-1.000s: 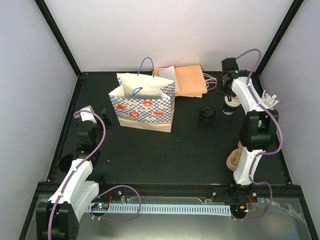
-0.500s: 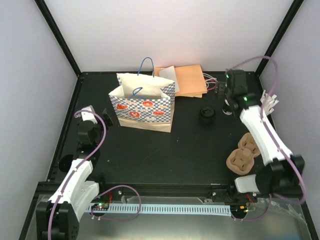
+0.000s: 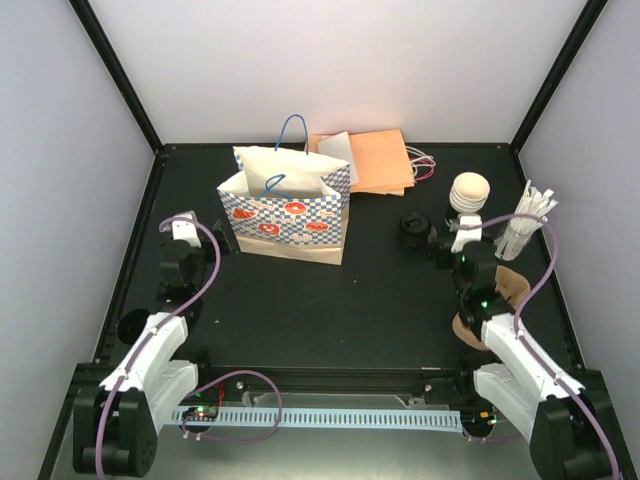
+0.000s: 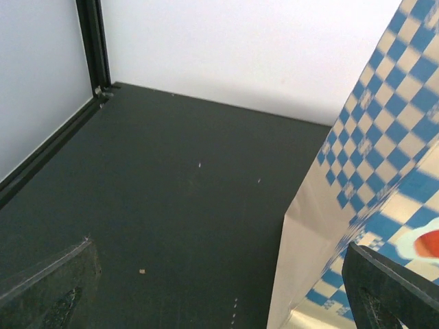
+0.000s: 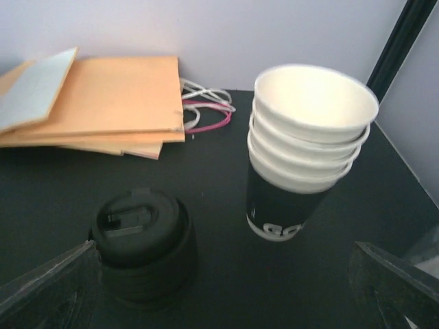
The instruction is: Pack the takeout coffee
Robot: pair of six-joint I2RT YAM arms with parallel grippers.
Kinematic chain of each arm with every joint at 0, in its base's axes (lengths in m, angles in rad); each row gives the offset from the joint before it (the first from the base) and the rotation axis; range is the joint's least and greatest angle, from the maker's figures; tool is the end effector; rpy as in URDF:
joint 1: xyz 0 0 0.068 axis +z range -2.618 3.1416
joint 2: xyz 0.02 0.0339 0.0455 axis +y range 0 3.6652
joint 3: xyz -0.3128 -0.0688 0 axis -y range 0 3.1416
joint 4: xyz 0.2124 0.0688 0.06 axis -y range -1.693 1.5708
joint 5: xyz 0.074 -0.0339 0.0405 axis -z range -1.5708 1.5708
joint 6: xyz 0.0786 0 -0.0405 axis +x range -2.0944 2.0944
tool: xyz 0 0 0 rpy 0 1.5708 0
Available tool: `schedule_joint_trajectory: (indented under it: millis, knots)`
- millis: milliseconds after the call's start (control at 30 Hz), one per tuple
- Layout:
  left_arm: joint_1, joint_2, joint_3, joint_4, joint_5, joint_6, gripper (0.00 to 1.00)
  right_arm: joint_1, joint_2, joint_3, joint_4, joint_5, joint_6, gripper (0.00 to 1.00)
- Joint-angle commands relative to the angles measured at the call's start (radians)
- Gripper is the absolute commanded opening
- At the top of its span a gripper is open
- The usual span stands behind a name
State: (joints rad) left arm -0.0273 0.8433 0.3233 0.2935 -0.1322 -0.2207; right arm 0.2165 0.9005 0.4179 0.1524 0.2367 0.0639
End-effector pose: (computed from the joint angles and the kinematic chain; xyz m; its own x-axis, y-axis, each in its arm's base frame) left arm 0.1744 0.0056 0.2595 -0.1969 -0.2117 -0.9573 -0.1480 0.9716 -0.1844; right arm 0.1836 0.0215 0.2644 -0.3155 -0.0058 -0.9489 0.0280 0.9995 -0.0155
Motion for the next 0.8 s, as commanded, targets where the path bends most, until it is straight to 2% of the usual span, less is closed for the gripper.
schedule_joint_trajectory:
  millis: [0, 67, 167, 300, 500, 633, 767]
  knots:
    - [0.004, 0.073, -0.004, 0.097, 0.026, 0.073, 0.99, -0.004, -0.072, -0.221, 0.466, -0.022, -0.177, 1.00]
    - [0.004, 0.113, -0.005, 0.136, 0.021, 0.083, 0.99, -0.027, -0.046, -0.283, 0.608, -0.055, -0.188, 0.99]
    - [0.005, 0.175, -0.014, 0.213, 0.020, 0.101, 0.99, -0.094, 0.064, -0.254, 0.598, -0.124, -0.141, 0.99]
    - [0.004, 0.271, -0.020, 0.305, 0.023, 0.126, 0.99, -0.127, 0.201, -0.270, 0.781, -0.137, -0.110, 0.99]
    - [0.004, 0.343, 0.012, 0.355, 0.016, 0.144, 0.99, -0.161, 0.319, -0.184, 0.787, -0.184, -0.112, 0.99]
    - [0.004, 0.384, 0.042, 0.368, 0.011, 0.161, 0.99, -0.191, 0.428, -0.195, 0.916, -0.222, -0.078, 0.99]
    - [0.005, 0.420, 0.080, 0.350, 0.005, 0.184, 0.99, -0.211, 0.501, -0.181, 0.963, -0.225, -0.057, 1.00]
